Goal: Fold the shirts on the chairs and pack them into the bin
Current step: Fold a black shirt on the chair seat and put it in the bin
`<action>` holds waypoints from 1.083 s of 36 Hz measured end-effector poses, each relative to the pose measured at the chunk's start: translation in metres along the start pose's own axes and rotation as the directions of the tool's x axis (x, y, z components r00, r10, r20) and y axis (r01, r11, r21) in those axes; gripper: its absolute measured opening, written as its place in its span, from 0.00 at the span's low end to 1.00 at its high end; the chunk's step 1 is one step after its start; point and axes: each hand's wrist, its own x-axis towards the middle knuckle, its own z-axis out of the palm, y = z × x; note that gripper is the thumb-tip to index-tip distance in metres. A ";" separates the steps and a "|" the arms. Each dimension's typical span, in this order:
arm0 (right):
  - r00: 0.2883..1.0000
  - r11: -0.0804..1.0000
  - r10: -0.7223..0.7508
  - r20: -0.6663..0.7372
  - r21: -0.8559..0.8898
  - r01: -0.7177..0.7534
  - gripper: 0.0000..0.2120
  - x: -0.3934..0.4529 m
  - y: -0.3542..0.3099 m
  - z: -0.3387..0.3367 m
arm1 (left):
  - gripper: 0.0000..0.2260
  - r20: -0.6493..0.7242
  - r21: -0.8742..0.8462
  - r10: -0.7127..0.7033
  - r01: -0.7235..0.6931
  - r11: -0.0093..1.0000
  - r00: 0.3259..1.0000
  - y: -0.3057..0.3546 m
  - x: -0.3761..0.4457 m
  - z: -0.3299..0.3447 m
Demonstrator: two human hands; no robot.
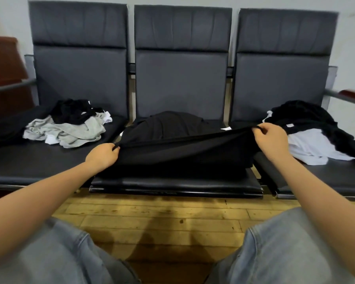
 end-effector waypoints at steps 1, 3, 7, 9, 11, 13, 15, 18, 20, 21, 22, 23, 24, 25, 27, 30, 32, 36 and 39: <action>0.997 0.989 0.077 0.031 0.121 -0.080 0.12 0.000 0.000 0.001 | 0.16 -0.013 -0.042 -0.017 0.016 0.999 1.000 0.000 0.002 0.000; 0.965 0.845 0.213 0.155 0.467 -0.261 0.11 -0.004 -0.002 0.002 | 0.15 -0.033 -0.138 -0.061 0.056 0.989 0.998 0.002 0.004 -0.003; 0.822 0.532 0.317 0.473 0.629 -0.567 0.07 -0.011 -0.006 0.008 | 0.17 0.006 -0.363 -0.142 0.135 0.922 0.990 0.007 0.006 -0.009; 0.772 0.572 0.311 0.554 0.540 -0.618 0.07 -0.014 -0.004 0.013 | 0.19 0.037 -0.468 -0.149 0.149 0.871 0.988 0.011 0.005 -0.011; 0.715 0.648 0.307 0.628 0.413 -0.640 0.07 -0.015 -0.003 0.016 | 0.19 0.085 -0.508 -0.117 0.145 0.849 0.989 0.012 0.001 -0.011; 0.642 0.715 0.321 0.696 0.267 -0.646 0.07 -0.018 0.001 0.016 | 0.17 0.163 -0.484 -0.076 0.147 0.862 0.984 0.012 -0.005 -0.010; 0.541 0.743 0.316 0.779 0.151 -0.652 0.07 -0.023 0.002 0.015 | 0.15 0.303 -0.467 -0.019 0.165 0.869 0.953 0.011 -0.013 -0.006; 0.538 0.866 0.308 0.785 0.003 -0.500 0.08 -0.028 0.007 0.019 | 0.14 0.390 -0.378 0.054 0.107 0.919 0.919 0.010 -0.019 -0.001; 0.640 0.916 0.286 0.713 -0.008 -0.400 0.08 -0.027 0.008 0.021 | 0.14 0.332 -0.389 0.064 0.075 0.918 0.941 0.011 -0.017 -0.001; 0.686 0.920 0.274 0.674 0.025 -0.392 0.09 -0.024 0.009 0.022 | 0.14 0.282 -0.384 0.064 0.051 0.922 0.957 0.012 -0.015 -0.002; 0.718 0.910 0.263 0.644 0.082 -0.407 0.08 -0.019 0.010 0.023 | 0.13 0.226 -0.365 0.064 0.024 0.931 0.972 0.012 -0.011 -0.003; 0.745 0.897 0.253 0.618 0.139 -0.420 0.07 -0.015 0.009 0.025 | 0.13 0.170 -0.339 0.066 -0.005 0.941 0.983 0.012 -0.006 -0.005; 0.775 0.893 0.244 0.584 0.176 -0.413 0.06 -0.010 0.008 0.025 | 0.13 0.113 -0.316 0.068 -0.029 0.948 0.991 0.014 -0.002 -0.008; 0.809 0.902 0.233 0.540 0.190 -0.387 0.06 -0.004 0.006 0.026 | 0.12 0.060 -0.302 0.062 -0.041 0.953 0.996 0.015 0.004 -0.010; 0.877 0.928 0.205 0.434 0.200 -0.316 0.08 0.010 0.000 0.030 | 0.12 -0.025 -0.291 0.036 -0.042 0.956 0.999 0.020 0.015 -0.017; 0.941 0.942 0.185 0.284 0.221 -0.252 0.10 0.029 -0.007 0.036 | 0.13 -0.123 -0.331 -0.031 -0.011 0.944 0.992 0.031 0.030 -0.026; 0.953 0.945 0.190 0.235 0.220 -0.243 0.10 0.043 -0.006 0.043 | 0.12 -0.174 -0.379 -0.080 0.008 0.925 0.981 0.036 0.044 -0.029; 0.949 0.948 0.228 0.216 0.175 -0.267 0.11 0.062 -0.001 0.059 | 0.11 -0.201 -0.432 -0.152 0.052 0.900 0.968 0.033 0.070 -0.023; 0.951 0.953 0.227 0.208 0.151 -0.261 0.11 0.076 0.003 0.070 | 0.10 -0.204 -0.489 -0.209 0.086 0.868 0.956 0.027 0.091 -0.014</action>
